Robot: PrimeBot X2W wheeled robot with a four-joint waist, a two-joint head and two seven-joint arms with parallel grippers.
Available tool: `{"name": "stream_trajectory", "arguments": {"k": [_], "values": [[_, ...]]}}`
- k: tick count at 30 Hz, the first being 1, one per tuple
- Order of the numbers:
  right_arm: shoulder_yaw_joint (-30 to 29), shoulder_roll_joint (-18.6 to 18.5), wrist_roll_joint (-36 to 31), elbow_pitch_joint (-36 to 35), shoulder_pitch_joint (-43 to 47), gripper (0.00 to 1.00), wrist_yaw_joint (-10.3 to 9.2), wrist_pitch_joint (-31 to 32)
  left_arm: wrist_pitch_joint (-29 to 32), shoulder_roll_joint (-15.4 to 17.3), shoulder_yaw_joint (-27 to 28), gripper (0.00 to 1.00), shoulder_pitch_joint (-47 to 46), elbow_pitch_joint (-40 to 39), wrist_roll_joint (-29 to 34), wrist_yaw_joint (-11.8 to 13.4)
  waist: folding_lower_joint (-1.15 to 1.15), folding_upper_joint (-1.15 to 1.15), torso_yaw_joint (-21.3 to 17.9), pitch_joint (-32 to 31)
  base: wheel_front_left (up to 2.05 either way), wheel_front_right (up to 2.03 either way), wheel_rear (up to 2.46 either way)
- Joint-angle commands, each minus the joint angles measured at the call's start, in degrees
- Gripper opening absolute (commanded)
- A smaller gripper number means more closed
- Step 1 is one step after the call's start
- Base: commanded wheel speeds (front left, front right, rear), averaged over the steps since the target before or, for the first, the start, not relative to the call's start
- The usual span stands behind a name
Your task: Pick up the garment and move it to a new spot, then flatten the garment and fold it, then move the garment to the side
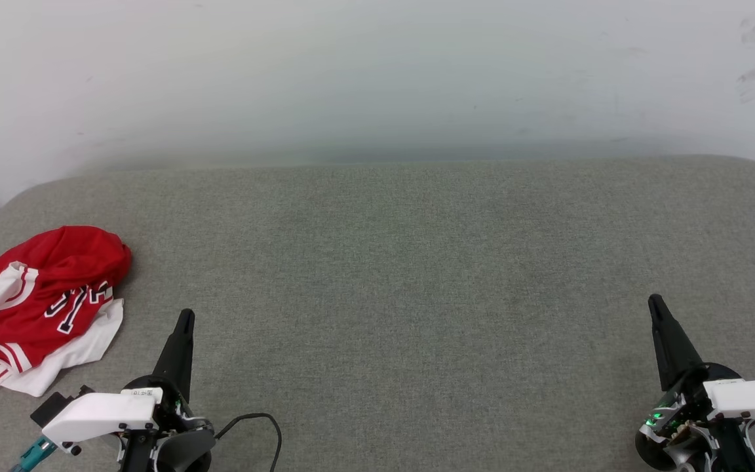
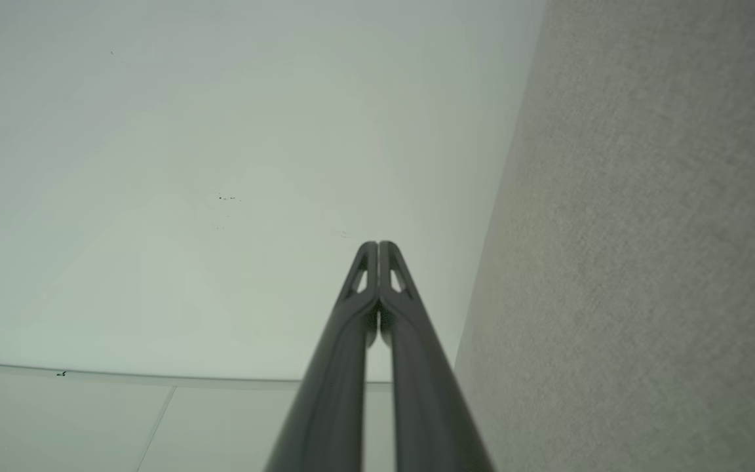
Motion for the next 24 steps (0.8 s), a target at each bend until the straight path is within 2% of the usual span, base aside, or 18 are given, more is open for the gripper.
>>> {"name": "stream_trajectory", "arguments": {"k": [1, 24], "values": [[0.07, 0.1, 0.23, 0.03, -0.68, 0.0, 0.0, 0.03, 0.14, -0.04, 0.1, 0.0, -0.51, -0.01, 0.1, -0.11, 0.0, 0.0, 0.0, 0.0, 0.0, 0.0, 0.0], [0.07, 0.1, 0.23, 0.03, -0.68, 0.0, 0.0, 0.03, 0.13, -0.04, 0.1, 0.0, -0.51, -0.02, 0.09, -0.11, 0.0, 0.0, 0.0, 0.0, 0.0, 0.0, 0.0]]}}
